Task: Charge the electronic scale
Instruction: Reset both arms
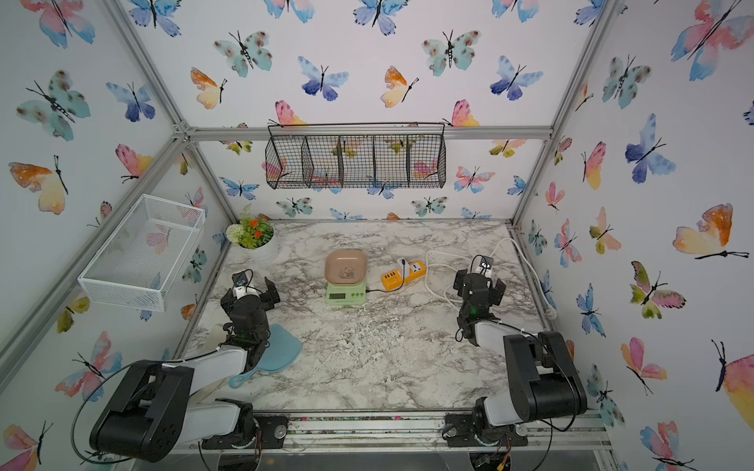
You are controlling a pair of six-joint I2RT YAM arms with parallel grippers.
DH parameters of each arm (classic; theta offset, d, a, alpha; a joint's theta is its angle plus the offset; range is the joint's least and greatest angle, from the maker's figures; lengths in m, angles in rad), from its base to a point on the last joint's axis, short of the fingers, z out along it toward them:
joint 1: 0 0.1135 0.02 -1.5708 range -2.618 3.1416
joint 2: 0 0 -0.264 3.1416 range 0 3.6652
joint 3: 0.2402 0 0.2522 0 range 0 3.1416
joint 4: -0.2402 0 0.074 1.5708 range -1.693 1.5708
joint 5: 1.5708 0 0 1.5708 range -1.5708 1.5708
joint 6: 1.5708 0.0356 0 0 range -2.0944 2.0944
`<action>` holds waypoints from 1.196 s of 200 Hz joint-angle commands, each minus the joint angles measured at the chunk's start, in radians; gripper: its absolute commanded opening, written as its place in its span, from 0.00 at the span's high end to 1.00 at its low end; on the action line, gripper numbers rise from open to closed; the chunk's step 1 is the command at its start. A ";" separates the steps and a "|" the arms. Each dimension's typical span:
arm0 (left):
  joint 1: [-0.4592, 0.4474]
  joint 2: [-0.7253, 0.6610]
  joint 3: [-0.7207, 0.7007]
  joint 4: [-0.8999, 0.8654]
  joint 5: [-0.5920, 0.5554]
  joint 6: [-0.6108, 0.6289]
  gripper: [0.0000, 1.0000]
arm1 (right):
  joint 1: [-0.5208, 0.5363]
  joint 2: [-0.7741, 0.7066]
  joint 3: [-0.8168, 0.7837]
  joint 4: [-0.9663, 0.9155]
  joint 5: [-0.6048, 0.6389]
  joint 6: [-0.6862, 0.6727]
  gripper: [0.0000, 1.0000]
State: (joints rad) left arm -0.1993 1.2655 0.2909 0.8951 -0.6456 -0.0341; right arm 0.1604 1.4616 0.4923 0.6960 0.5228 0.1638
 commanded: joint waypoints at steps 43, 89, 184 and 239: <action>0.061 -0.018 -0.151 0.200 0.207 -0.007 0.01 | -0.007 -0.012 -0.181 0.303 -0.049 -0.068 0.01; 0.063 0.128 -0.152 0.348 0.255 0.025 0.02 | -0.009 0.085 -0.231 0.483 -0.216 -0.143 0.00; 0.066 0.205 -0.159 0.441 0.255 0.029 0.02 | -0.022 0.118 -0.253 0.542 -0.270 -0.151 0.02; 0.066 0.205 -0.157 0.436 0.257 0.029 0.02 | -0.022 0.118 -0.254 0.541 -0.270 -0.150 0.01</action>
State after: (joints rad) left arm -0.1383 1.4639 0.1310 1.3052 -0.4004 -0.0143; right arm 0.1432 1.5856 0.2390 1.2137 0.2615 0.0223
